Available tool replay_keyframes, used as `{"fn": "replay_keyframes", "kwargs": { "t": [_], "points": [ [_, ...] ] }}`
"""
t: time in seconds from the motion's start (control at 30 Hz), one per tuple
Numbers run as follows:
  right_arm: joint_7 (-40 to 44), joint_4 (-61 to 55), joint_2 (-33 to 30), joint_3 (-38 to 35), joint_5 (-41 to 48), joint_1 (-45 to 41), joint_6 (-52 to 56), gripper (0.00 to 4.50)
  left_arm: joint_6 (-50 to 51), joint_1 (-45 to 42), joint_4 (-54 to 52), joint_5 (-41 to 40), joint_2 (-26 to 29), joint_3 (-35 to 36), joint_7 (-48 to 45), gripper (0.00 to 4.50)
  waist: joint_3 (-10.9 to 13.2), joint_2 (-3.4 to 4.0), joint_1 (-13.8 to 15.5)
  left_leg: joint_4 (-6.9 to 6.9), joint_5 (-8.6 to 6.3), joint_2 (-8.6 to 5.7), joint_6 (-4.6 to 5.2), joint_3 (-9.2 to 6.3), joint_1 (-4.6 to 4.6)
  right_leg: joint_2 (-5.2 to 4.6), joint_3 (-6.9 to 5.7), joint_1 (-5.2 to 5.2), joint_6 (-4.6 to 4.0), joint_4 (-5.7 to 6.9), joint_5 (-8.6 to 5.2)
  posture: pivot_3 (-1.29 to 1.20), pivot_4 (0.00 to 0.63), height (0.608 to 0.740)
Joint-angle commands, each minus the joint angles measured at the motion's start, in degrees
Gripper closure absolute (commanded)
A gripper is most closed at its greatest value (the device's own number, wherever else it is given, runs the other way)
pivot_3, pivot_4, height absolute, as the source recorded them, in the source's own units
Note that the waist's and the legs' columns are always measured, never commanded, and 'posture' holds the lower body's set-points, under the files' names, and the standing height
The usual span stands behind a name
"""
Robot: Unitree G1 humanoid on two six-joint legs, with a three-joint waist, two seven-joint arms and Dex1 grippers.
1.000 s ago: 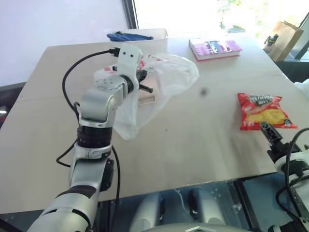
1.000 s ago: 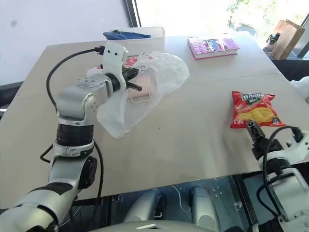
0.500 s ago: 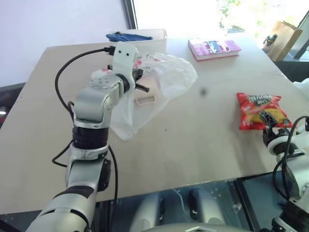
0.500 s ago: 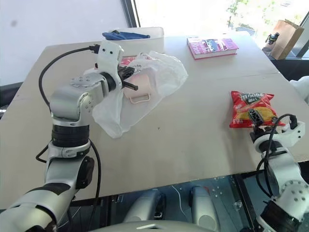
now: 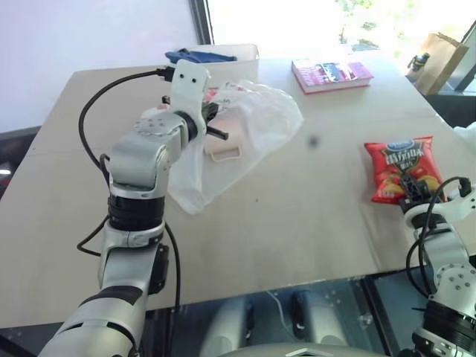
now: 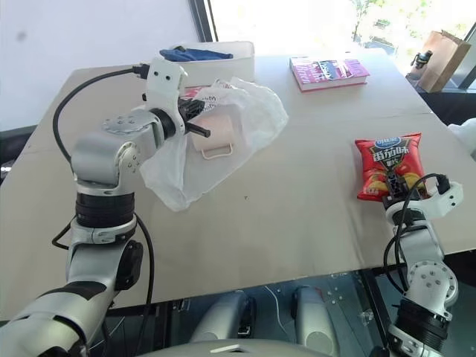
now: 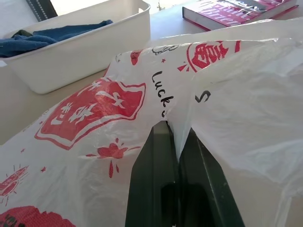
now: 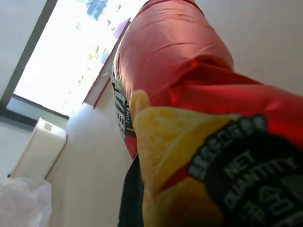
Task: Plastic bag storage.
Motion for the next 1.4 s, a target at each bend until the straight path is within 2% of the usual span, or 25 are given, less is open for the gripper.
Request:
{"fn": "replay_keyframes", "kwargs": {
  "t": [0.03,0.2,0.37,0.47,0.6,0.7,0.77,1.0,1.17,1.3,1.4],
  "points": [
    [2.84,-7.14,-2.94,1.42,1.37,2.04,1.51,4.47,-0.45,-0.63,-2.29,0.18,0.31,1.22,0.61,4.50,0.00,0.00,-0.02,0.00,0.00,0.00,0.00,0.00,0.00,0.00,0.01,0.00,0.00,-0.01,0.00,0.00,0.150,0.740],
    [6.07,-16.44,-8.57,3.89,11.16,7.34,7.31,4.47,-0.75,-1.24,-1.17,-0.10,0.02,1.48,0.74,4.50,0.00,0.00,-0.05,0.00,0.00,0.01,0.00,0.00,0.00,0.00,0.00,0.00,0.00,-0.01,0.00,0.00,0.150,0.740],
    [8.88,-28.20,-18.77,9.44,30.22,12.54,12.48,4.47,-1.43,-2.23,0.27,-0.08,-0.23,0.91,0.31,4.50,0.03,-0.05,-0.09,0.01,-0.08,0.02,0.14,0.00,-0.01,-0.01,0.00,0.01,0.00,-0.02,0.00,0.00,0.150,0.740],
    [6.84,-28.71,-23.86,14.02,35.67,9.82,12.43,4.47,-1.55,-2.31,0.06,-0.30,-0.65,0.80,0.21,4.50,0.02,-0.25,-0.14,0.10,-0.16,0.03,0.27,0.01,-0.02,-0.01,-0.01,0.04,0.01,-0.03,0.00,0.00,0.150,0.740],
    [1.81,-21.82,-24.47,23.97,32.01,-1.13,13.51,4.47,-1.88,-1.78,-1.25,-0.73,-0.85,0.45,-0.57,4.50,0.02,-0.44,-0.15,0.16,-0.15,0.05,0.27,0.05,0.05,0.01,-0.01,0.12,0.01,-0.04,0.00,0.00,0.150,0.740],
    [-1.68,-14.03,-21.09,28.99,30.02,-7.80,13.53,4.47,-2.24,-2.06,-3.14,-2.05,-0.62,0.66,-2.45,4.50,0.04,-0.50,0.00,0.18,-0.10,0.07,0.19,0.02,0.04,0.04,-0.03,0.11,0.00,-0.03,0.00,0.00,0.150,0.740],
    [-2.44,-7.58,-17.74,32.19,25.59,-13.30,13.96,4.47,-1.74,-1.80,-5.22,-3.10,-0.25,1.01,-3.53,4.50,0.05,-0.51,0.04,0.18,0.00,0.08,0.02,0.01,-0.03,0.02,-0.03,0.04,-0.01,-0.02,0.00,0.00,0.150,0.740],
    [-3.36,9.83,-4.53,35.84,16.20,-30.74,14.28,4.47,0.32,0.13,-11.59,-5.98,0.74,1.35,-5.11,4.50,0.05,-0.50,-0.15,0.07,0.00,0.07,0.02,0.00,-0.18,0.00,-0.02,-0.14,-0.01,-0.10,0.01,0.00,0.150,0.740],
    [3.95,25.84,6.32,38.02,3.76,-43.10,11.29,4.47,1.19,0.81,-13.32,-7.10,0.40,1.41,-4.67,4.50,0.05,-0.50,-0.37,0.06,0.00,0.06,0.02,0.00,-0.19,0.02,-0.05,-0.16,-0.02,-0.08,0.01,0.00,0.150,0.740],
    [10.45,46.33,14.45,35.76,-7.44,-51.79,1.18,4.47,1.54,0.81,-14.21,-8.09,0.08,1.67,-4.41,4.50,0.05,-0.49,-0.46,0.06,0.00,0.04,0.01,-0.01,-0.18,0.04,-0.07,-0.16,-0.02,-0.07,0.01,0.00,0.150,0.740],
    [16.32,60.48,18.32,32.09,-11.89,-58.04,-5.18,3.57,1.45,1.79,-14.86,-8.24,-0.16,1.56,-3.84,4.50,0.05,-0.49,-0.46,0.06,0.00,0.00,0.01,-0.05,-0.18,0.02,-0.09,-0.15,-0.02,-0.08,0.01,0.00,0.150,0.740]
  ]
}}
